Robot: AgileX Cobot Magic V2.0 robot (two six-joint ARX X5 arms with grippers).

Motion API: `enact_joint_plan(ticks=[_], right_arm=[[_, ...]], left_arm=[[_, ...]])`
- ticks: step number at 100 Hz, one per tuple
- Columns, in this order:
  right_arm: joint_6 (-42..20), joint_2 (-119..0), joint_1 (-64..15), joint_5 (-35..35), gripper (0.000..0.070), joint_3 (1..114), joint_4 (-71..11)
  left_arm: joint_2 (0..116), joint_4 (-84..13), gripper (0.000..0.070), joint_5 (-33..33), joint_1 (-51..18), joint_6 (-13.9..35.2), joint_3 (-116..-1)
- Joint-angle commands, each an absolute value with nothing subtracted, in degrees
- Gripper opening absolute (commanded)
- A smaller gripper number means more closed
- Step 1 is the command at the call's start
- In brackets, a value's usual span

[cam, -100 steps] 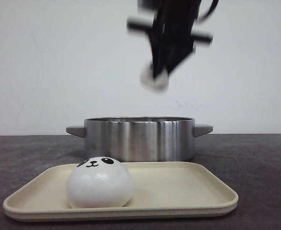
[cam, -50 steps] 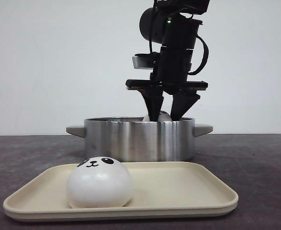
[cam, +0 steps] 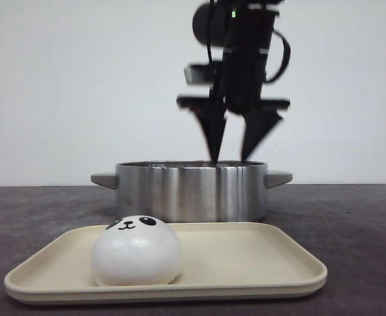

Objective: Steam buns
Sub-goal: 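Carry the bun with the right gripper into the pot and release, then lower the left gripper onto the last panda bun and close it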

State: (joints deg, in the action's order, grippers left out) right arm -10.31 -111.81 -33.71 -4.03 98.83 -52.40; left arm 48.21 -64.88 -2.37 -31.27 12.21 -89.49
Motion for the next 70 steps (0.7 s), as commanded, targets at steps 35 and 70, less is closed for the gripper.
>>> enact_joint_plan(ticks=[35,70], right_arm=[[-11.07,-86.48,-44.12,-5.65,0.0007,103.2,-51.68],[-12.84,-72.2,-53.47,-18.59,0.0007,103.2,-49.6]], left_arm=[[50.98,-53.65,0.0597,12.64,-35.29,24.97,-61.19],[69.19,-44.64,0.0651,11.6,-40.6,24.95,-56.64]])
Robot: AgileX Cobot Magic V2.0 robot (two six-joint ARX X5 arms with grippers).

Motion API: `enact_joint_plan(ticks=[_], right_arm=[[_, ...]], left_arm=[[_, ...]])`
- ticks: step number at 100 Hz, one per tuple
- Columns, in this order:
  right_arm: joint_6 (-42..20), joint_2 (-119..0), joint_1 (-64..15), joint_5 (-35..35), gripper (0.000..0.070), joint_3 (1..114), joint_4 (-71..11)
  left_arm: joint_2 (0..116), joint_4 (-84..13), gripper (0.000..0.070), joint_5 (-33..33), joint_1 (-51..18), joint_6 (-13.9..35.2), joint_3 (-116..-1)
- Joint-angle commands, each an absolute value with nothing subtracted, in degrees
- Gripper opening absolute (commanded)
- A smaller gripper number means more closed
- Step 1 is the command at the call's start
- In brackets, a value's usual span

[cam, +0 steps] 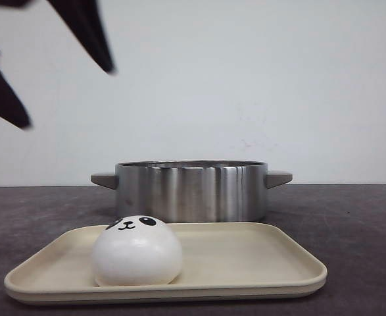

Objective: Steam buns
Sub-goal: 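Lower the left gripper onto the last panda bun and close it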

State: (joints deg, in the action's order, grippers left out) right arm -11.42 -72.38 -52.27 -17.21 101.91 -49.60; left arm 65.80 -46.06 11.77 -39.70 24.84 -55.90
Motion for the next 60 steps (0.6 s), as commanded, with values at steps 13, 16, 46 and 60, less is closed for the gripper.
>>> enact_joint_plan(ticks=[13,16,46,60], right_arm=[[-12.93,-70.0,-53.93,-19.99,0.0007,103.2,-50.54],[-12.97,-69.73,-53.95,-19.99,0.0007,103.2,-50.81],[-13.1,-69.21,-53.93,-19.99,0.0007,103.18,-53.19],[-13.08,-69.21,-53.93,-19.97,0.0007,103.18,-53.21]], left_arm=[[76.29,-43.48,0.065,11.66,-41.69,24.77,-56.64],[77.91,-43.46,0.065,11.66,-42.02,24.67,-56.64],[89.41,-39.27,0.0649,11.62,-45.1,25.21,-56.64],[91.55,-36.27,0.0637,10.87,-46.11,26.26,-56.64]])
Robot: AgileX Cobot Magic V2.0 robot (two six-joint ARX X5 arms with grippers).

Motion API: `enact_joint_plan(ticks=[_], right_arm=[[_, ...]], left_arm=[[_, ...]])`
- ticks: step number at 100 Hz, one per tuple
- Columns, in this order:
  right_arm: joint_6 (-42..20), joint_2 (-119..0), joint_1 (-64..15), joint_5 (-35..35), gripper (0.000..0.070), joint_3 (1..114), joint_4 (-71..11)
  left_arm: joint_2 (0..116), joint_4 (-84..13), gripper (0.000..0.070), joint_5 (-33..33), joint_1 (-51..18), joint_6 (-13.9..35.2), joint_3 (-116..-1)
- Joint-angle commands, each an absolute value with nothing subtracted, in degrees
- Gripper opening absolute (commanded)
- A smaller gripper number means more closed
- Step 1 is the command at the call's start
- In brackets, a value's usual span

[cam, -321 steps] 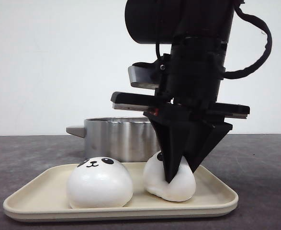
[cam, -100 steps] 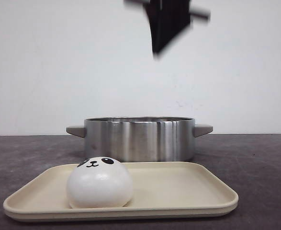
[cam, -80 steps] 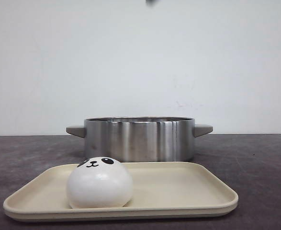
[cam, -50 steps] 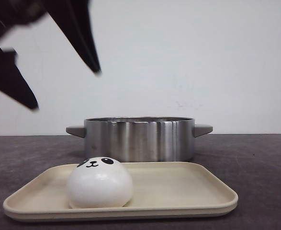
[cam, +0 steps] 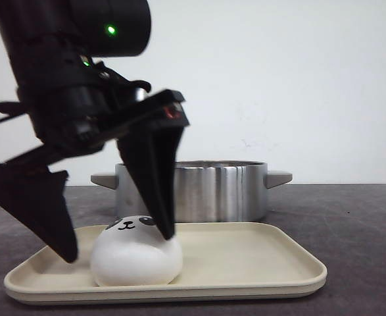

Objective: Steam buns
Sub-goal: 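Lower the left gripper onto the last panda bun and close it, then carry the bun with the left gripper into the pot and release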

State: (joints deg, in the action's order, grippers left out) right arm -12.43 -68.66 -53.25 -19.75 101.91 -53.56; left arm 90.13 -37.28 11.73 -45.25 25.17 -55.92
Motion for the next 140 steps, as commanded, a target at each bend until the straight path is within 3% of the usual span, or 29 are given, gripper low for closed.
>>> enact_joint_plan(ticks=[1,24,37,49,54,61,84,103,124,140], right_arm=[[-13.08,-69.21,-53.93,-19.97,0.0007,103.18,-53.23],[-13.06,-69.21,-53.93,-19.97,0.0007,103.18,-54.06],[-13.06,-69.21,-53.95,-19.92,0.0007,103.18,-54.57],[-13.06,-69.21,-53.95,-19.92,0.0007,103.18,-54.76],[-13.08,-69.21,-53.95,-19.92,0.0007,103.18,-54.78],[-13.08,-69.21,-53.95,-19.86,0.0007,103.18,-54.89],[-13.08,-69.21,-53.95,-19.75,0.0007,103.18,-55.83],[-13.08,-69.21,-53.95,-19.55,0.0007,103.18,-55.75],[-13.06,-69.21,-54.17,-19.55,0.0007,103.18,-55.77],[-12.86,-69.21,-54.26,-19.55,0.0007,103.18,-55.83]], left_arm=[[91.64,-36.16,0.0637,10.66,-46.19,26.37,-56.64],[92.58,-36.32,0.0604,4.86,-46.96,26.65,-56.64],[92.62,-36.23,0.0422,3.68,-46.96,26.61,-56.64],[92.62,-36.21,0.0321,2.57,-46.96,26.35,-56.64],[92.62,-36.29,0.0219,2.5,-46.96,25.87,-56.64],[92.62,-36.47,0.0,2.55,-46.98,24.69,-56.64],[87.33,-35.42,0.0009,1.98,-48.69,23.57,-59.2],[80.79,-30.15,0.0009,-3.9,-49.28,22.13,-67.64],[82.76,-24.43,0.0009,-8.88,-46.15,14.46,-75.92],[87.35,-20.29,0.001,-8.82,-42.39,14.24,-76.38]])
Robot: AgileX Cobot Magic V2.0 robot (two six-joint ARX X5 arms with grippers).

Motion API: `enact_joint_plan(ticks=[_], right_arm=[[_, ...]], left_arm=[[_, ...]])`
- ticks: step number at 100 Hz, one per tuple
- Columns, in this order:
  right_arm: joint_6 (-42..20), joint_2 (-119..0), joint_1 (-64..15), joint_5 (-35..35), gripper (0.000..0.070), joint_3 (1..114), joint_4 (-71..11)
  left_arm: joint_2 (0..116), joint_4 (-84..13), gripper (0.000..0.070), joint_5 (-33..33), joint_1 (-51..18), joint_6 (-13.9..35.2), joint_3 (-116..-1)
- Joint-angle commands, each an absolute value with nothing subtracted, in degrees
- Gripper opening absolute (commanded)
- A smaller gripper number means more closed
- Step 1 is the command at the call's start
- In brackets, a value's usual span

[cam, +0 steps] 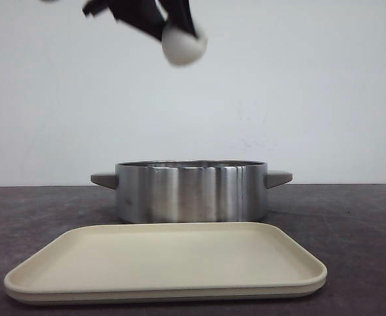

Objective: Steam buns
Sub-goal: 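Carry the bun with the left gripper into the pot and release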

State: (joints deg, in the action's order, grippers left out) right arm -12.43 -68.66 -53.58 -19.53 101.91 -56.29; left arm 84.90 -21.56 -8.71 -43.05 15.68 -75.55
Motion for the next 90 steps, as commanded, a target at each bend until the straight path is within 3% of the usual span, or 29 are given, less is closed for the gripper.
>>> enact_joint_plan(ticks=[1,20,32,45,63,70,90], right_arm=[[-12.82,-69.21,-54.26,-19.55,0.0007,103.18,-55.86],[-12.82,-69.21,-54.26,-19.57,0.0007,103.18,-55.9],[-12.84,-69.21,-54.26,-19.57,0.0007,103.18,-56.42],[-12.86,-69.21,-54.26,-19.59,0.0007,103.18,-57.47],[-13.08,-69.21,-54.26,-19.77,0.0007,103.18,-58.22],[-13.08,-69.21,-54.26,-19.77,0.0007,103.18,-58.52],[-13.08,-69.21,-54.26,-19.77,0.0007,103.18,-58.83]], left_arm=[[87.96,-19.94,0.0009,-8.82,-42.04,14.17,-76.38],[95.31,-18.83,0.0012,-8.75,-38.39,14.76,-76.38],[99.22,-18.74,0.0053,-6.92,-37.04,16.03,-76.38],[102.1,-18.35,0.0212,-5.72,-36.53,16.03,-76.38],[103.77,-18.9,0.053,-5.28,-36.38,16.01,-76.38],[103.77,-18.61,0.0559,-5.26,-36.4,16.05,-76.38],[103.68,-22.74,0.0557,-3.77,-36.42,16.14,-78.87]])
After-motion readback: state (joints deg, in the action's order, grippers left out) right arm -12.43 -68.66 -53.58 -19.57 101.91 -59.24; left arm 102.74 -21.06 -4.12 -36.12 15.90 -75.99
